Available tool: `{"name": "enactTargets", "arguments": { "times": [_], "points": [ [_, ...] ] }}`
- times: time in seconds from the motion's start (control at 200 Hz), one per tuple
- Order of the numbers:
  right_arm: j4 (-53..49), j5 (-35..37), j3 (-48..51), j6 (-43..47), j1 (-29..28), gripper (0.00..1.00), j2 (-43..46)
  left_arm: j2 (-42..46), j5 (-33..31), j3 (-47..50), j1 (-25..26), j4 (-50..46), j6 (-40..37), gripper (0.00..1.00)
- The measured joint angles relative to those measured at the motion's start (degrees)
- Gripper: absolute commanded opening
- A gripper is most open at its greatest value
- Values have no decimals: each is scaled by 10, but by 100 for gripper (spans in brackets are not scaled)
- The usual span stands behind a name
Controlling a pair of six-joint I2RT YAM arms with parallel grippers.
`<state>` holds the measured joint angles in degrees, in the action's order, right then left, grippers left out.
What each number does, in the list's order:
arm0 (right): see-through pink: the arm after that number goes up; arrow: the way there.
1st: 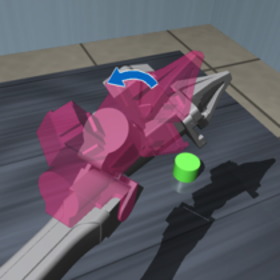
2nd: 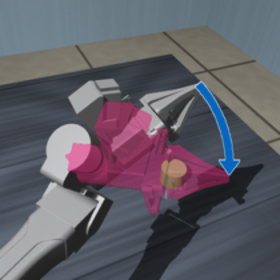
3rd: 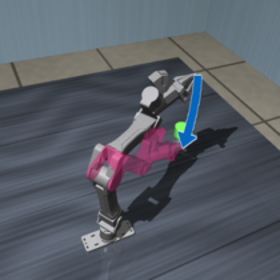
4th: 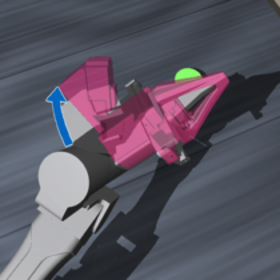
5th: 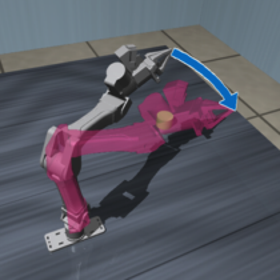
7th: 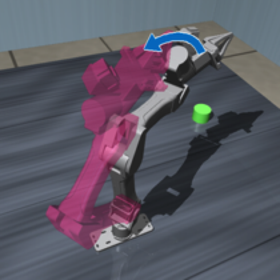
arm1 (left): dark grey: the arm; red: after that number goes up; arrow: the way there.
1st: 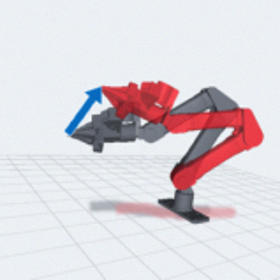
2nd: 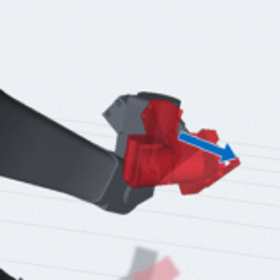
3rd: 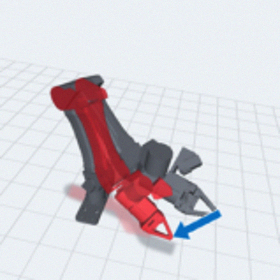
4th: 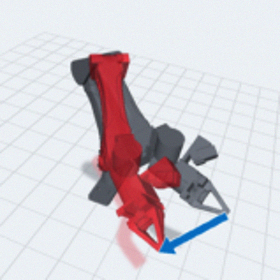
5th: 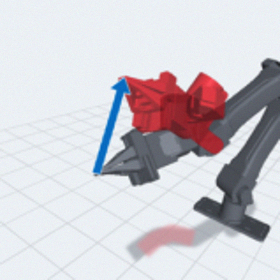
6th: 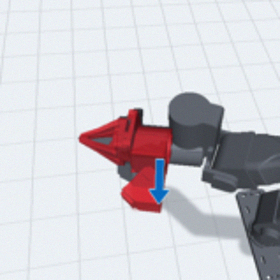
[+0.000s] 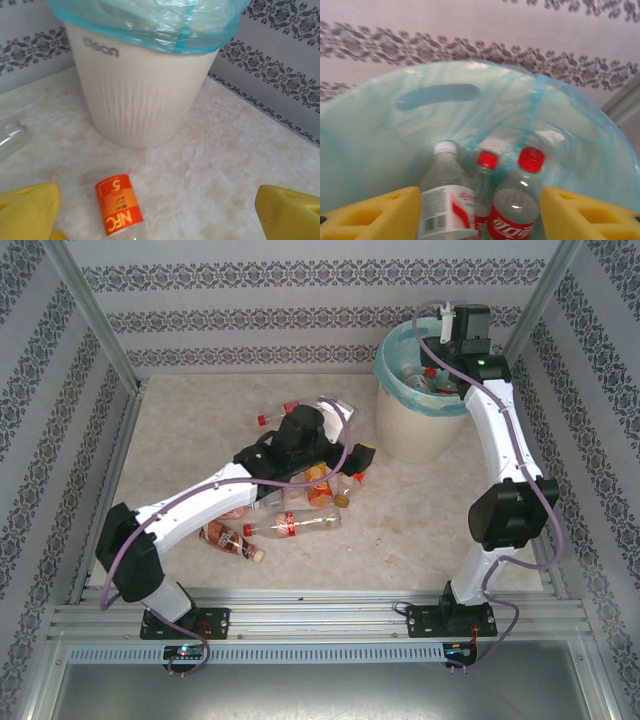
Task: Put the plastic bottles in the bin
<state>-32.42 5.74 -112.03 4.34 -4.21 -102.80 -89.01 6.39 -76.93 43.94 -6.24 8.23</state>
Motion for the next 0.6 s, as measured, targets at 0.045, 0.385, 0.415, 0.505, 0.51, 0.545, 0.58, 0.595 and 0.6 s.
{"name": "enactTargets", "arguments": {
  "times": [0.045, 0.385, 0.415, 0.505, 0.51, 0.545, 0.58, 0.595, 0.6],
  "points": [
    [-2, -2, 0, -1, -14, 65, 16, 20, -1, 14, -7, -10, 0, 100],
    [32, -13, 101, -22, -151, 66, 217, 143, 2, 92, -24, -170, -75, 99],
    [37, -14, 122, -27, -161, 67, 233, 151, 5, 96, -24, -189, -89, 98],
    [54, -17, 202, -42, -199, 67, 279, 170, 9, 105, -24, -235, -126, 96],
    [56, -17, 205, -43, -201, 66, 280, 171, 10, 105, -24, -237, -127, 96],
    [64, -17, 237, -47, -216, 67, 296, 177, 9, 111, -24, -250, -140, 95],
    [72, -19, 272, -53, -233, 67, 311, 183, 9, 120, -24, -262, -154, 95],
    [75, -19, 285, -56, -238, 66, 316, 185, 9, 123, -25, -267, -159, 95],
    [76, -20, 291, -56, -242, 66, 319, 186, 9, 124, -25, -268, -160, 94]
  ]
}}
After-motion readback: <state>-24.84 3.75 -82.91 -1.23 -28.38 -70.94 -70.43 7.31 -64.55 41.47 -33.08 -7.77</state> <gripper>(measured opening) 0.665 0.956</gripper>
